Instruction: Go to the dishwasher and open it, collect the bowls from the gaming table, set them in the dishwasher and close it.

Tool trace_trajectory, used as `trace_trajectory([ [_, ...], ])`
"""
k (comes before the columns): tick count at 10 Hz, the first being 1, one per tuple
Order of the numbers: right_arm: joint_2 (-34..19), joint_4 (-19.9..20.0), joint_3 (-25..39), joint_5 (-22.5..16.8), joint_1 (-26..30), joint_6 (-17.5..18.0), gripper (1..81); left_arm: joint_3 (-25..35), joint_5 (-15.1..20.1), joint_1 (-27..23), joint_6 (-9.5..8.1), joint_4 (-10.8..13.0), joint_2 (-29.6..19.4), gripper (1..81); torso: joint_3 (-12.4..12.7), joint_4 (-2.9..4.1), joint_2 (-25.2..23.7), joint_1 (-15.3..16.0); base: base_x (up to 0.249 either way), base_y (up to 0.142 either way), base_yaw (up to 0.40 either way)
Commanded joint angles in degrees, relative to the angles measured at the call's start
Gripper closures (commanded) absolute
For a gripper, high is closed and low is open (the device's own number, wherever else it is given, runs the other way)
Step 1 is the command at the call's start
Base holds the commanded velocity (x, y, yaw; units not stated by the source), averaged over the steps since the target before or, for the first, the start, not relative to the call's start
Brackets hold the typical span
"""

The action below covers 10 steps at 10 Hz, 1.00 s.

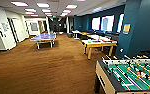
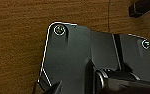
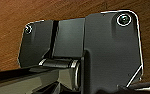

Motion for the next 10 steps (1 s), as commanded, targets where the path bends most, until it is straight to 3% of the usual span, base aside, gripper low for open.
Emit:
trace_trajectory([
  [1,0.03,-0.38,0.21,-2.64,3.47,-0.11,1.0,-0.12,2.58,-2.96,-0.09,-0.2,-0.46,1.0,0.0,0.0,0.0,0.02,0.123,0.081,0.0],
  [10,0.03,-0.38,0.21,-2.64,3.47,-0.11,1.0,-0.12,2.58,-2.96,-0.18,-0.12,-0.46,1.0,-0.02,0.0,0.02,0.0,0.123,0.08,0.0],
])
